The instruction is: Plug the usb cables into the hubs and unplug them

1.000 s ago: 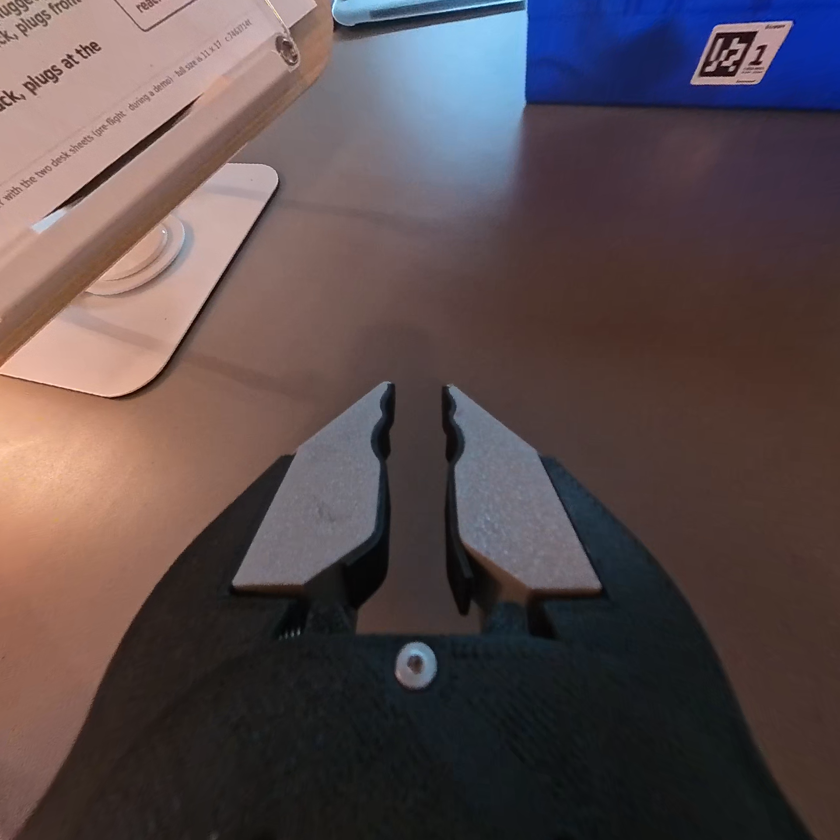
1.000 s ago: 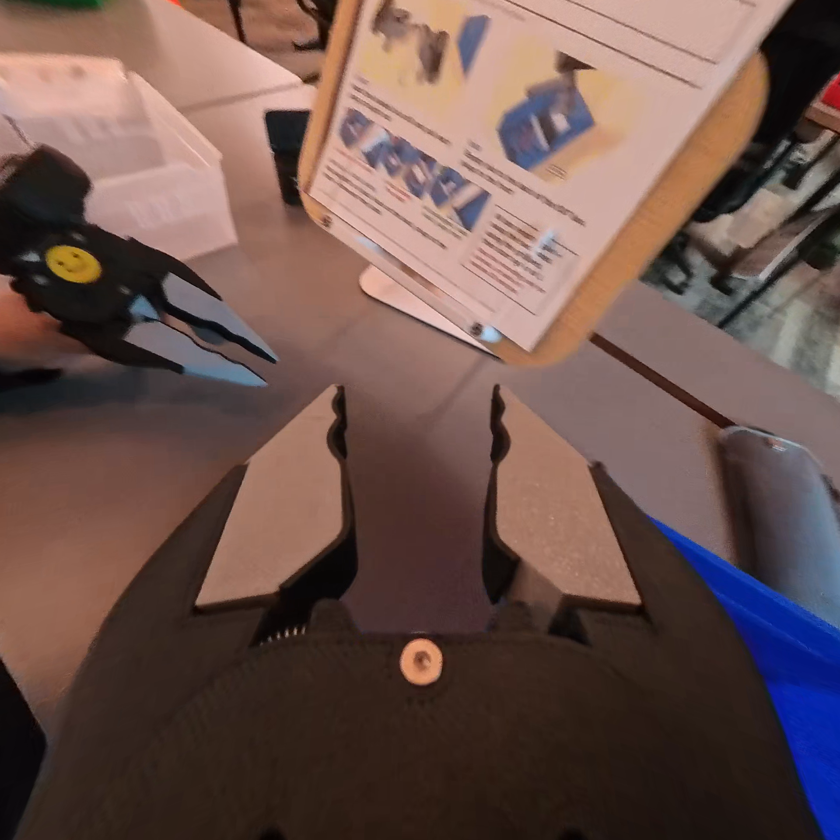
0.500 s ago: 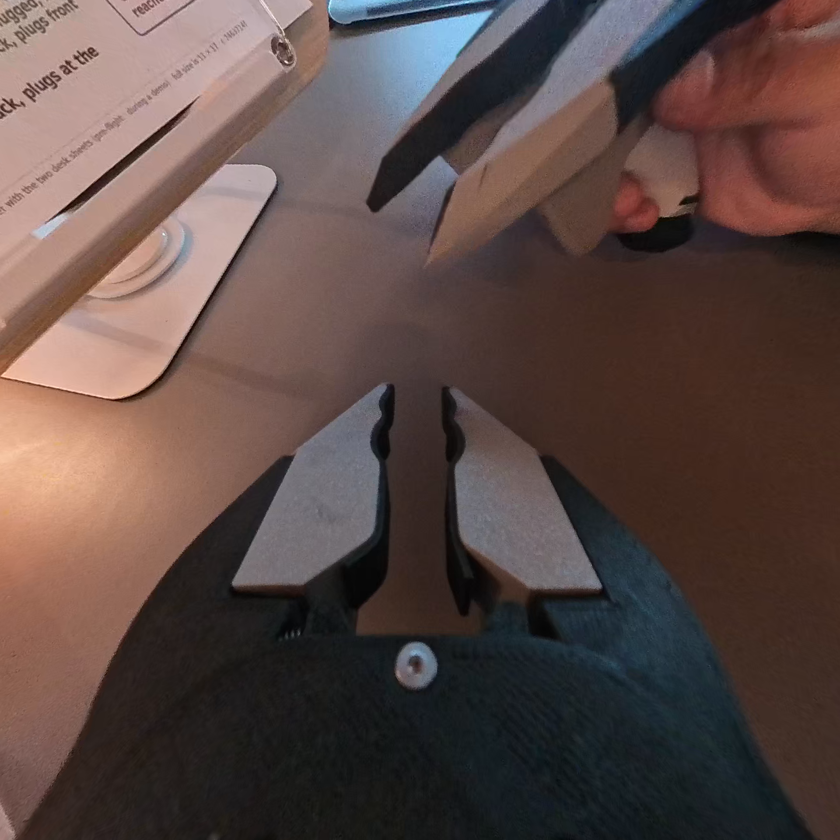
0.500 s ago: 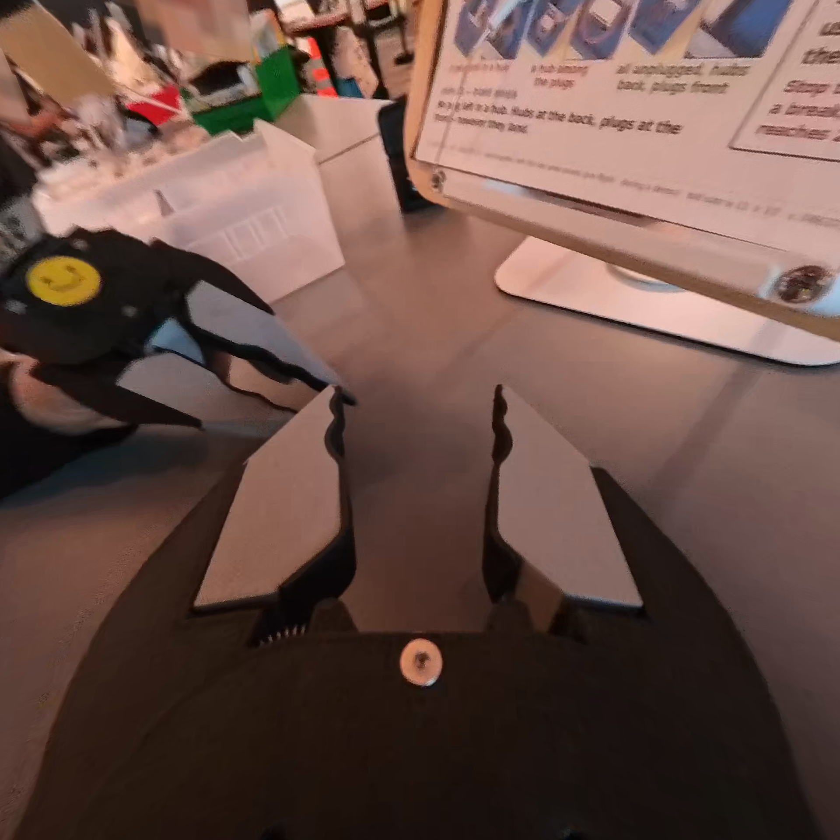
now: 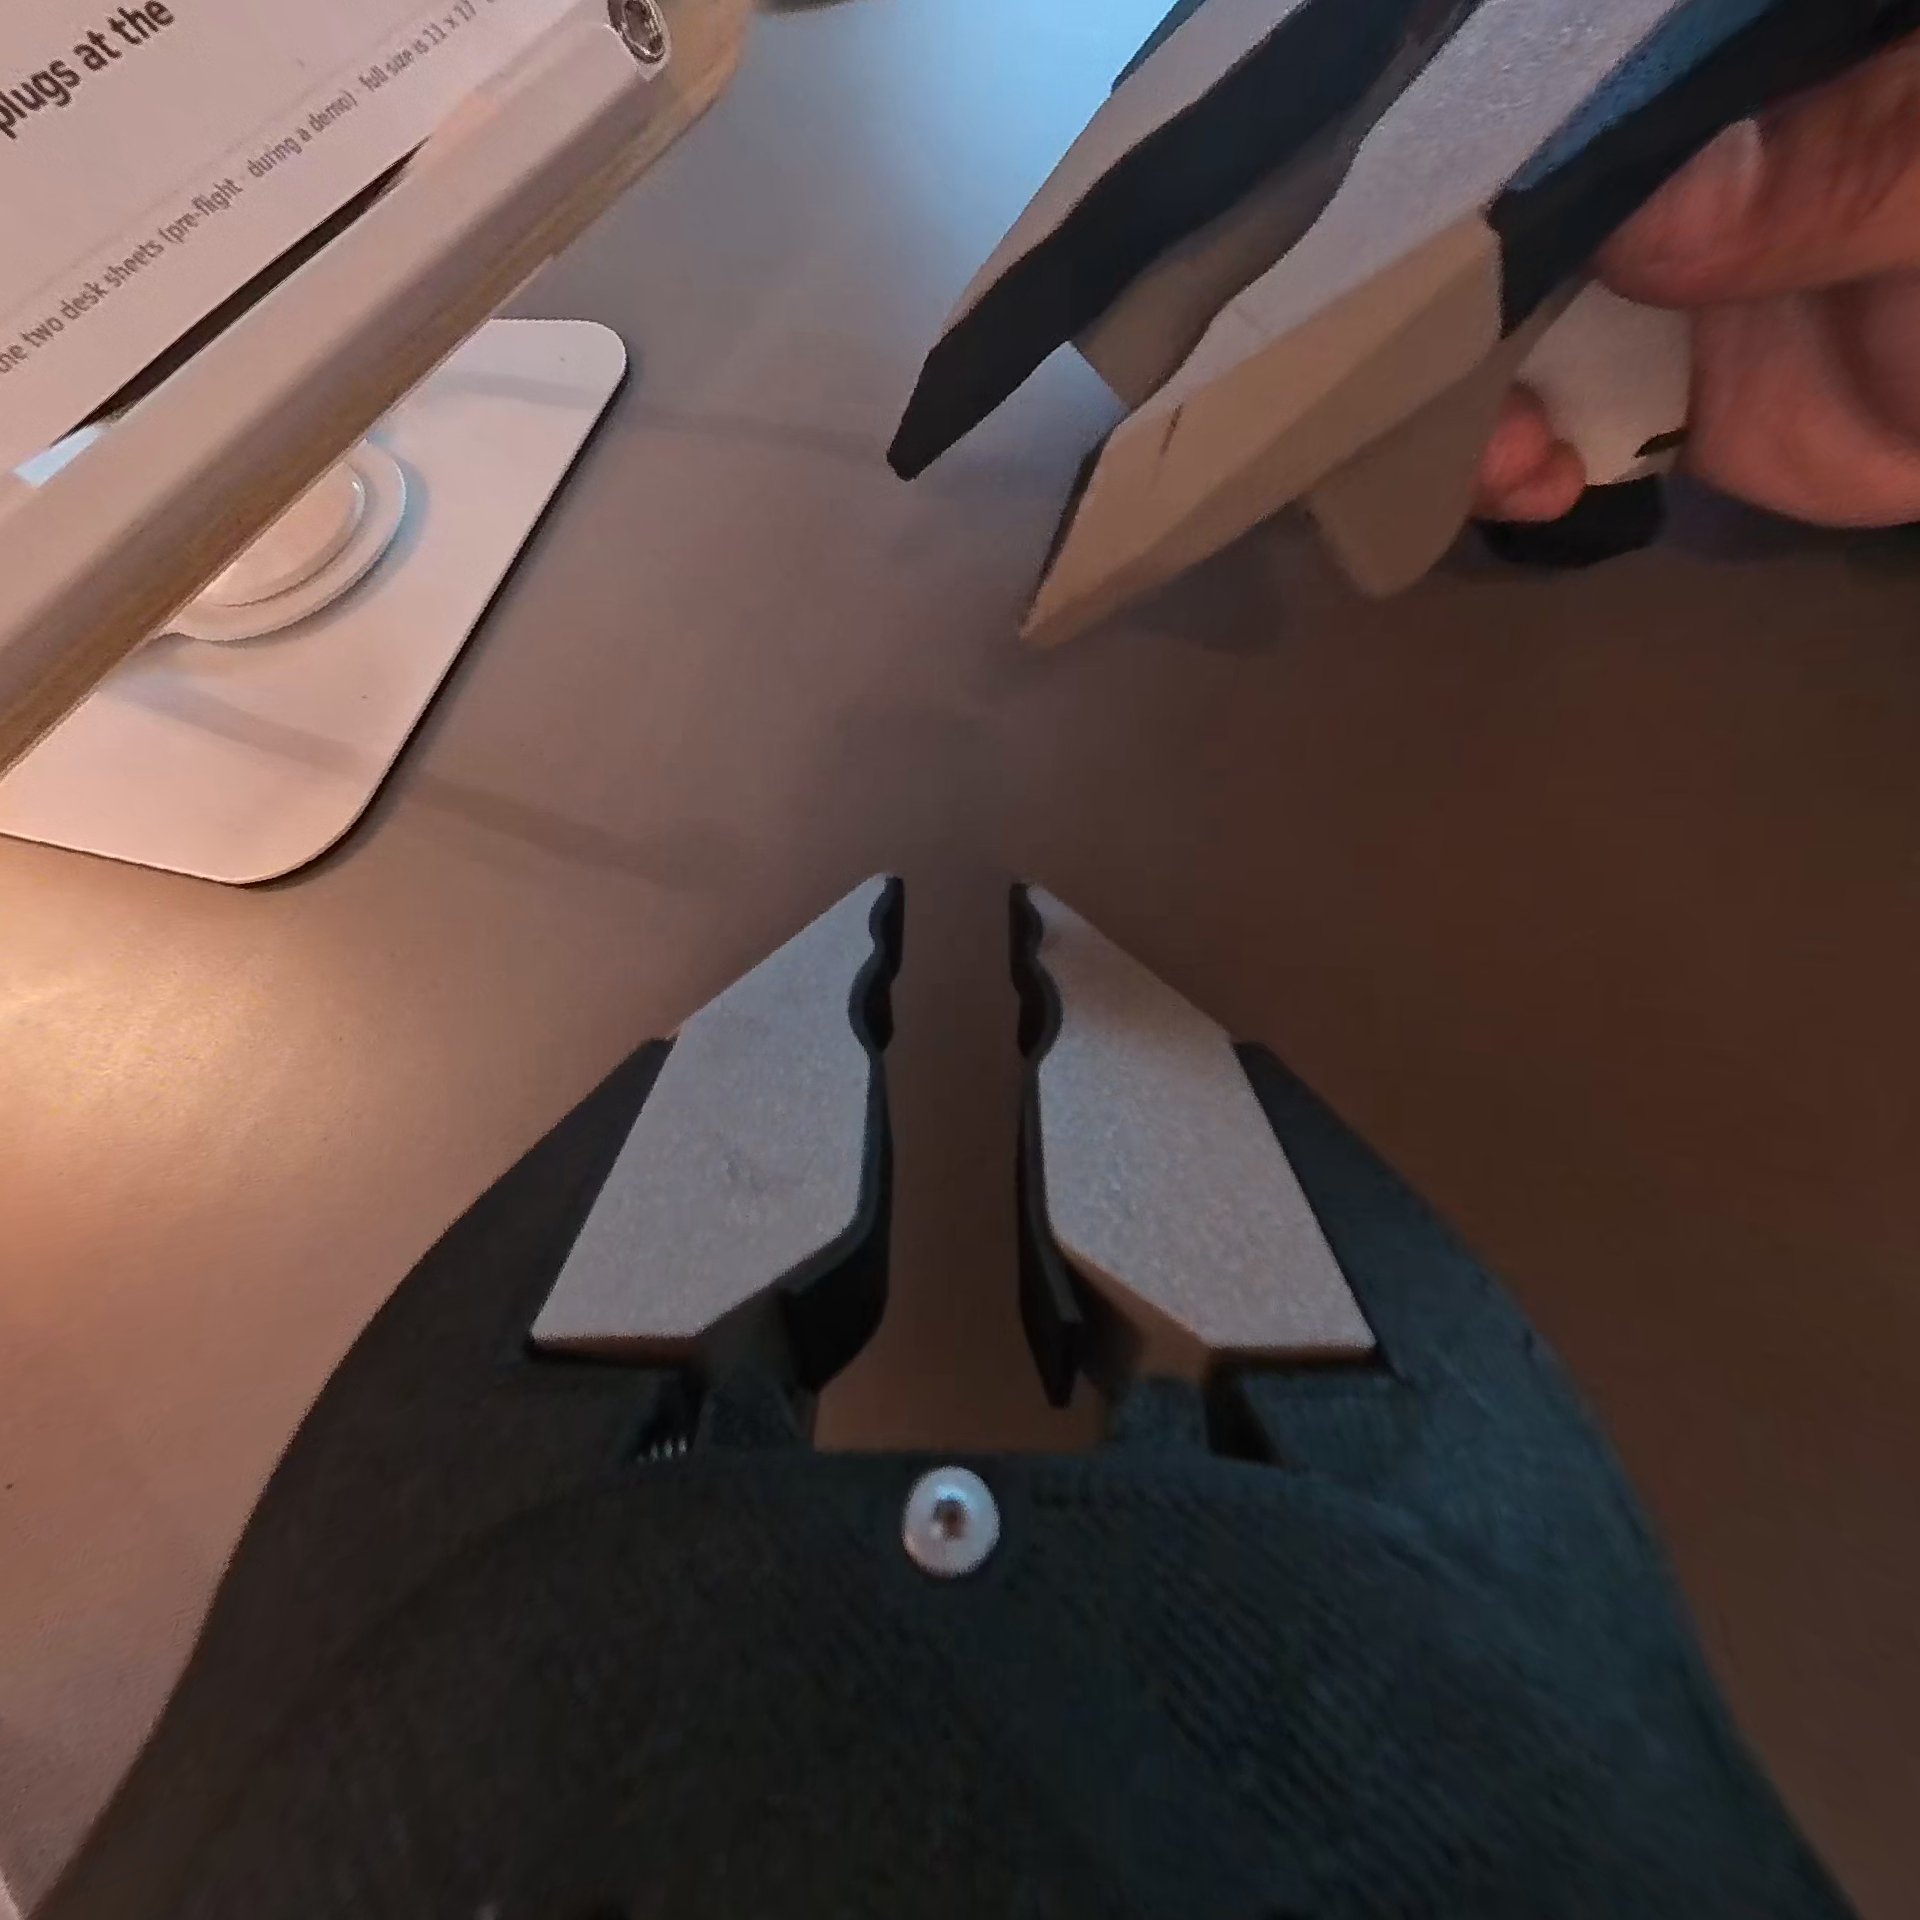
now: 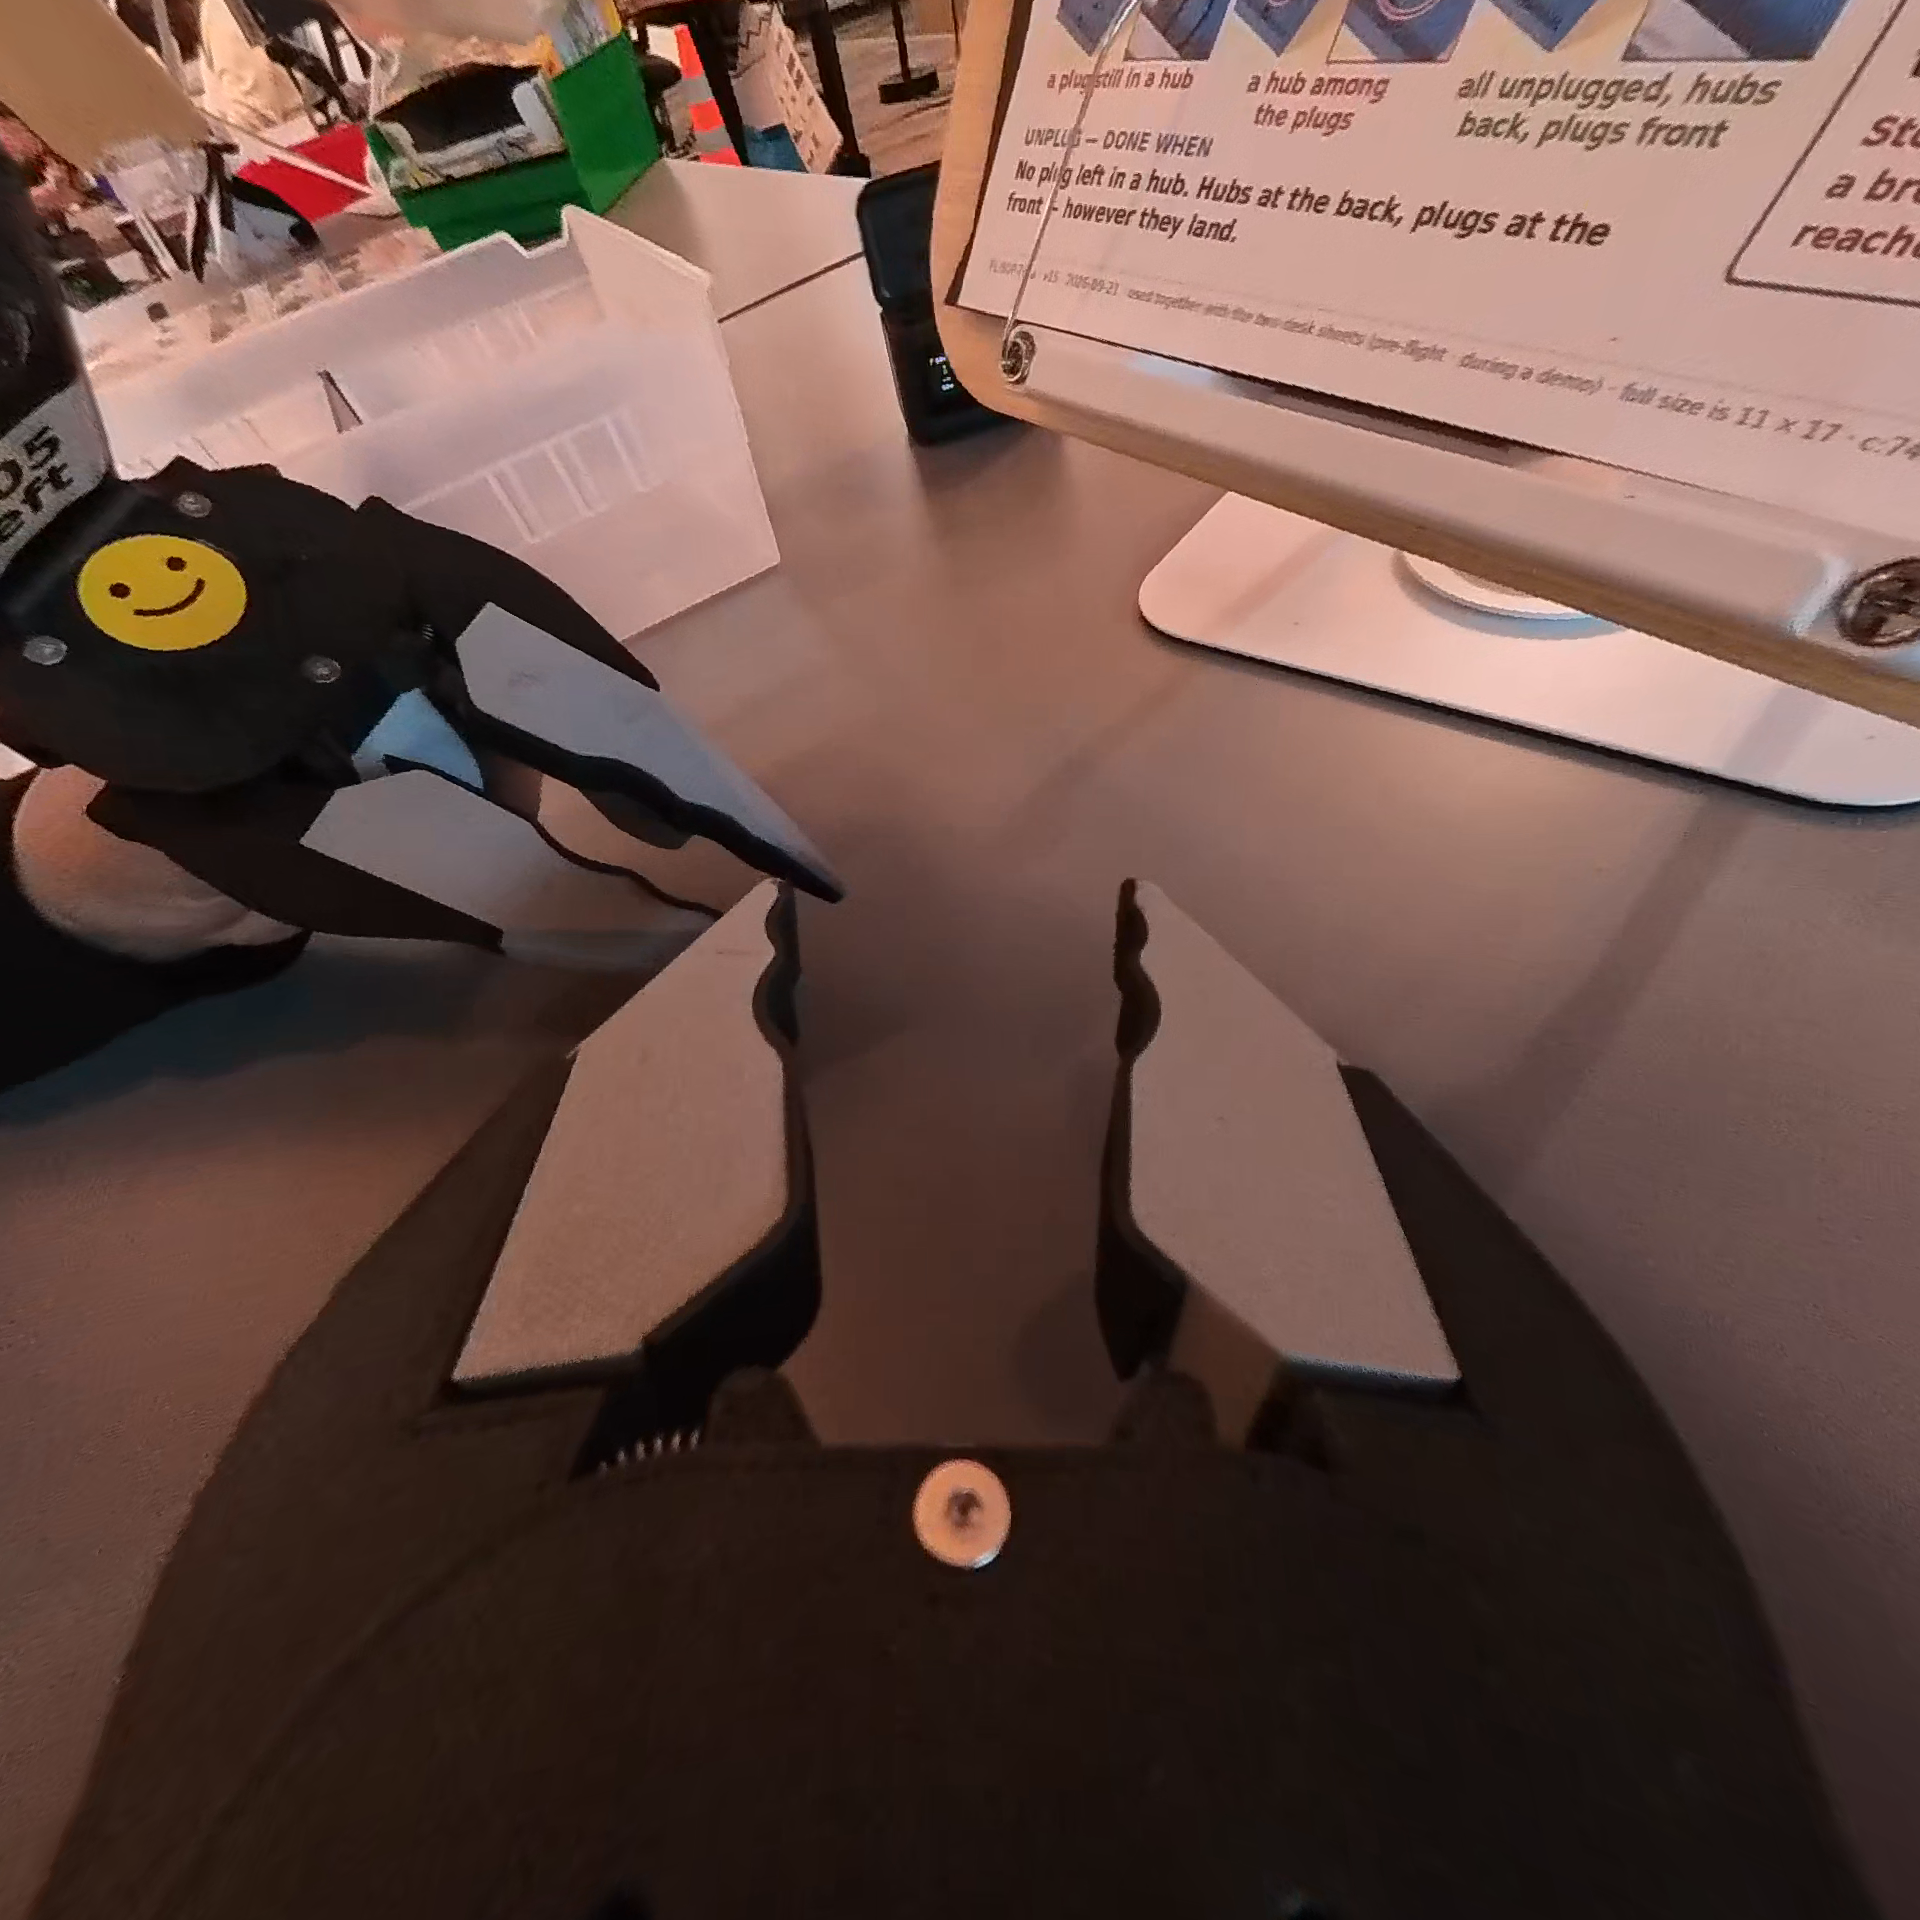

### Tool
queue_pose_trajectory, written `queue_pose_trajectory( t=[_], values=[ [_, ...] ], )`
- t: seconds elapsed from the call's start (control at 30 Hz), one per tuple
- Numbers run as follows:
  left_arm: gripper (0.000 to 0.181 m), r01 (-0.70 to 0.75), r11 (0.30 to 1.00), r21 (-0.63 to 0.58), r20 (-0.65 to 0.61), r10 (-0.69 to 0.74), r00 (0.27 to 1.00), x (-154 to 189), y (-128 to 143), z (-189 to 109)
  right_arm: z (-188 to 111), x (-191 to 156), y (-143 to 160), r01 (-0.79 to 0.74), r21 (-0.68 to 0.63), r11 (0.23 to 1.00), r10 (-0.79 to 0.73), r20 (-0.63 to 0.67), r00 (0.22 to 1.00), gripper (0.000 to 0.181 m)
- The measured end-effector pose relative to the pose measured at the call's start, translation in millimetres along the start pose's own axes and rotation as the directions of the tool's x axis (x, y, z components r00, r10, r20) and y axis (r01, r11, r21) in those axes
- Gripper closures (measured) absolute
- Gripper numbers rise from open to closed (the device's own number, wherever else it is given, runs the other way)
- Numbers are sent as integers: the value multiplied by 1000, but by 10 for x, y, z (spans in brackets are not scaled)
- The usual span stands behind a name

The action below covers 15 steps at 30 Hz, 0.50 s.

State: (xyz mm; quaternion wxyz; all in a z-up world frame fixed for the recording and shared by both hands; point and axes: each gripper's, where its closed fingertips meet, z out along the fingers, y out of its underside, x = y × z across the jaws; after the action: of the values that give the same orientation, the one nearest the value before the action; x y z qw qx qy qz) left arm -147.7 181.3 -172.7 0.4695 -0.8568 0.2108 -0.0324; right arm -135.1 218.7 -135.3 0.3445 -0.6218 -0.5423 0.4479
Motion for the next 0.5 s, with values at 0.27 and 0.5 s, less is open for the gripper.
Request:
queue_pose_trajectory(
  t=[0.27, 0.5],
  values=[
    [163, -1, 1000, -1, 4, 1, 1000, -7, 5, -2, 43, -48, 49, 38, -28, 999, -38, -4, 999, 125],
    [163, -7, 1000, -4, 2, 7, 1000, 1, 8, 3, 46, -64, 45, 48, -29, 998, -48, -2, 999, 126]
  ],
)
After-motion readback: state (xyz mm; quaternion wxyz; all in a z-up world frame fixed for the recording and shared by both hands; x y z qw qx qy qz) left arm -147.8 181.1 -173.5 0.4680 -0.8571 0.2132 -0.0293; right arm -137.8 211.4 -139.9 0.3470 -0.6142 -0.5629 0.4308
